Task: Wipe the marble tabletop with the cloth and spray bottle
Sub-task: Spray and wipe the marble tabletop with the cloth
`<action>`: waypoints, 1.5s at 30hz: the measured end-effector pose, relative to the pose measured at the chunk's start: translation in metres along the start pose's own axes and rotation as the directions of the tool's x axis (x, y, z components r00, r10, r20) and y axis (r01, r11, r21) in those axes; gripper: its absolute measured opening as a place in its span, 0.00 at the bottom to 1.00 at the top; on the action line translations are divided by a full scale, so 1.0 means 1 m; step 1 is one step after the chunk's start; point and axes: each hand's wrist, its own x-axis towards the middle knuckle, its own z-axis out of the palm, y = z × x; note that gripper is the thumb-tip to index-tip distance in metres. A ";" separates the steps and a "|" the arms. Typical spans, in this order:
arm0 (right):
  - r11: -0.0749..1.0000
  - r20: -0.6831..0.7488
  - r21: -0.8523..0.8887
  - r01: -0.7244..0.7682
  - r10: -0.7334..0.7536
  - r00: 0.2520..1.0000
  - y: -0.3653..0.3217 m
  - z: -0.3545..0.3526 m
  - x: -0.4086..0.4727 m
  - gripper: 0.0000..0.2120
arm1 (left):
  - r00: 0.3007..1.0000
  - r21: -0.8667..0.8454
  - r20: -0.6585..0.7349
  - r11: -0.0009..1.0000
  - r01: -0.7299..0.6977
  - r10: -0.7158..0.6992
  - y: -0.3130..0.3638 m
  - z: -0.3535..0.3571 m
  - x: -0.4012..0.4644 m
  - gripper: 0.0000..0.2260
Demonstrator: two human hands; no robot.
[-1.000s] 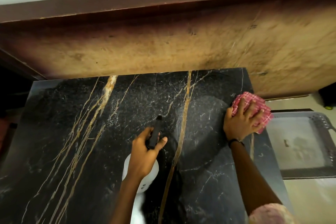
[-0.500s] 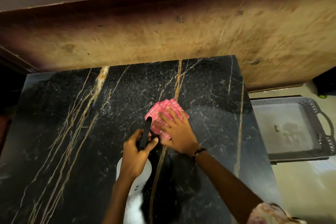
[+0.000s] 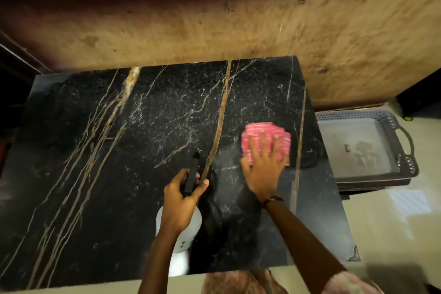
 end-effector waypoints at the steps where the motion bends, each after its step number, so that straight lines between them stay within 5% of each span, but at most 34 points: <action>1: 0.995 0.033 0.007 0.099 -0.099 0.995 -0.020 0.005 -0.004 0.30 | 1.000 0.004 -0.010 1.000 -0.002 0.002 -0.003 0.000 -0.007 0.07; 6: 0.813 0.074 0.073 0.577 -0.582 0.810 -0.077 0.025 -0.074 0.26 | 0.999 0.015 -0.030 1.000 0.017 -0.016 -0.017 0.005 -0.047 0.07; 10: 0.640 0.011 0.031 0.768 -0.769 0.640 -0.036 0.029 -0.098 0.27 | 0.999 0.032 -0.044 0.999 0.029 -0.027 -0.026 0.008 -0.076 0.07; 13: 0.771 -0.030 -0.049 0.635 -0.636 0.771 0.019 0.011 -0.083 0.31 | 0.997 -0.006 -0.061 0.999 0.045 -0.045 -0.031 0.009 -0.096 0.04; 17: 0.975 -0.054 -0.054 0.217 -0.219 0.974 0.090 -0.011 -0.063 0.35 | 0.994 -0.009 -0.084 0.997 0.074 -0.074 -0.037 0.009 -0.123 0.06; 22: 0.989 -0.119 0.051 -0.140 0.145 0.982 0.078 -0.005 -0.111 0.32 | 0.984 -0.044 -0.148 0.995 0.090 -0.096 -0.043 0.004 -0.156 0.05; 26: 0.983 0.002 0.034 0.183 -0.183 0.983 -0.002 0.015 -0.167 0.31 | 0.978 -0.072 -0.173 0.992 0.108 -0.119 -0.045 0.000 -0.172 0.04; 30: 0.781 0.074 -0.034 0.623 -0.620 0.781 -0.054 0.033 -0.214 0.28 | 0.977 -0.052 -0.172 0.991 0.120 -0.127 -0.046 -0.001 -0.181 0.05; 33: 0.723 0.035 0.034 0.690 -0.691 0.722 -0.028 0.034 -0.220 0.28 | 0.980 -0.047 -0.159 0.992 0.118 -0.124 -0.045 -0.001 -0.183 0.05; 40: 0.975 -0.023 0.011 0.223 -0.223 0.975 0.113 -0.008 -0.190 0.32 | 0.991 -0.055 -0.095 0.995 0.086 -0.091 -0.043 0.017 -0.181 0.06; 43: 0.995 -0.079 0.037 -0.098 0.101 0.992 0.148 -0.018 -0.202 0.30 | 0.995 -0.049 -0.066 0.996 0.071 -0.075 -0.037 0.032 -0.178 0.06; 45: 0.984 -0.073 0.041 -0.171 0.174 0.982 0.148 -0.016 -0.223 0.31 | 0.997 -0.049 -0.042 0.996 0.069 -0.071 -0.032 0.044 -0.174 0.07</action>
